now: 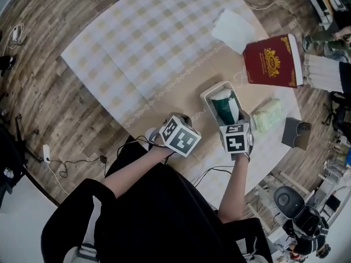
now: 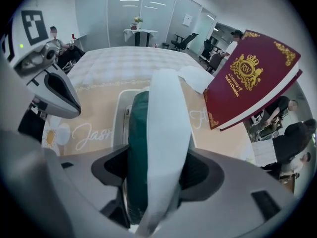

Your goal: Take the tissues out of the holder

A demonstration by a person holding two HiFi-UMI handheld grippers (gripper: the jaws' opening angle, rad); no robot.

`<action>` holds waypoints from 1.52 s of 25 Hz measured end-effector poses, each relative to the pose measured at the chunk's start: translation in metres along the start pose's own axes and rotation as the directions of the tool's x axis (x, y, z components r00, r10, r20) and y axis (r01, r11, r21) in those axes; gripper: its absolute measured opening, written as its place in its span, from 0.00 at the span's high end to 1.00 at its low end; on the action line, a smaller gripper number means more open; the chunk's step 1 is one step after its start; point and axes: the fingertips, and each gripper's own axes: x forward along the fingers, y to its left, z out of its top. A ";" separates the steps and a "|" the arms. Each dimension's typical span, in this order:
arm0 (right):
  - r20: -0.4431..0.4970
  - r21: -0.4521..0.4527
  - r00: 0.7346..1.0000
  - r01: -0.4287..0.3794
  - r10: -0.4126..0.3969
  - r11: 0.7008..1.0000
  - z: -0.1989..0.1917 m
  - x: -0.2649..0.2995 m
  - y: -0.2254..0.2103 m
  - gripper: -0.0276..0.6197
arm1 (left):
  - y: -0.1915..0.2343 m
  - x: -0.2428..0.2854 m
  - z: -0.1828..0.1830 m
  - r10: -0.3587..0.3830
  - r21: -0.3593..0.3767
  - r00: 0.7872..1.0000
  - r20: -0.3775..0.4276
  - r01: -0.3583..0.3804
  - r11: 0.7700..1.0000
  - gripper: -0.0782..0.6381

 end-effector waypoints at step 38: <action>0.231 0.246 0.965 0.062 -0.121 0.967 0.004 -0.111 0.065 0.55 | -0.020 -0.055 -0.022 0.005 0.175 0.995 0.101 -0.023 0.984 0.88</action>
